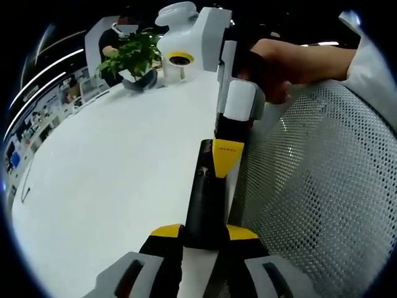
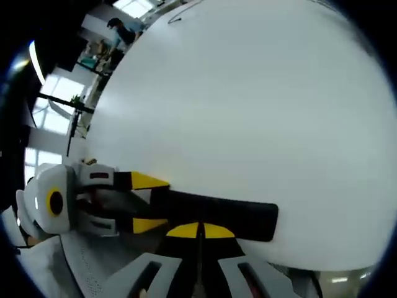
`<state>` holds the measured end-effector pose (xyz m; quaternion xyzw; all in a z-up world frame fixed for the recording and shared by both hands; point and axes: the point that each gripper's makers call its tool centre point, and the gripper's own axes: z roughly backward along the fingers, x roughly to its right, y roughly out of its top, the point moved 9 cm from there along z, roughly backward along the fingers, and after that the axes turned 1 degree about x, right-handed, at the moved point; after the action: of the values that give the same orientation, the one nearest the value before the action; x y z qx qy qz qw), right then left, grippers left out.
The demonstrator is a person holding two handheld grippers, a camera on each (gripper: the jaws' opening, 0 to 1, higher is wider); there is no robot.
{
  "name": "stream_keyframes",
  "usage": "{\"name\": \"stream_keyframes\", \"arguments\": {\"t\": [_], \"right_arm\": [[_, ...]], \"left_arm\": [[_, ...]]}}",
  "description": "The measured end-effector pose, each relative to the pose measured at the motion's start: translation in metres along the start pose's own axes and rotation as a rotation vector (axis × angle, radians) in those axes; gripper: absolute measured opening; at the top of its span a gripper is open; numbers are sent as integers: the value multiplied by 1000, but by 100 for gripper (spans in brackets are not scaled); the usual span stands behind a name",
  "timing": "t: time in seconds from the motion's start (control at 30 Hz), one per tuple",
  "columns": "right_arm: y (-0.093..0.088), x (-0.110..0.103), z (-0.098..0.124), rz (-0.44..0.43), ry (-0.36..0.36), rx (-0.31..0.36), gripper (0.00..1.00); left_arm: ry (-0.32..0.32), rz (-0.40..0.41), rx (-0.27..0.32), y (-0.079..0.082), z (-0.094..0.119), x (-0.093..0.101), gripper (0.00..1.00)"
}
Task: Press the specified remote control buttons in sequence, fully releasing each button before pressing the next.
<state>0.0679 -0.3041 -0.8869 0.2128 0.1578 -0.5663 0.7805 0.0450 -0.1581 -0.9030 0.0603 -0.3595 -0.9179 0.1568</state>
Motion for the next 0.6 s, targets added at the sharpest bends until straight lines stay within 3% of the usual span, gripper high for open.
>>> {"name": "stream_keyframes", "arguments": {"t": [0.27, 0.6], "right_arm": [[1, 0, -1, 30, -27, -21, 0], [-1, 5, 0, -37, 30, 3, 0]], "left_arm": [[0, 2, 1, 0, 0, 0, 25], [2, 3, 3, 0, -1, 1, 25]]}}
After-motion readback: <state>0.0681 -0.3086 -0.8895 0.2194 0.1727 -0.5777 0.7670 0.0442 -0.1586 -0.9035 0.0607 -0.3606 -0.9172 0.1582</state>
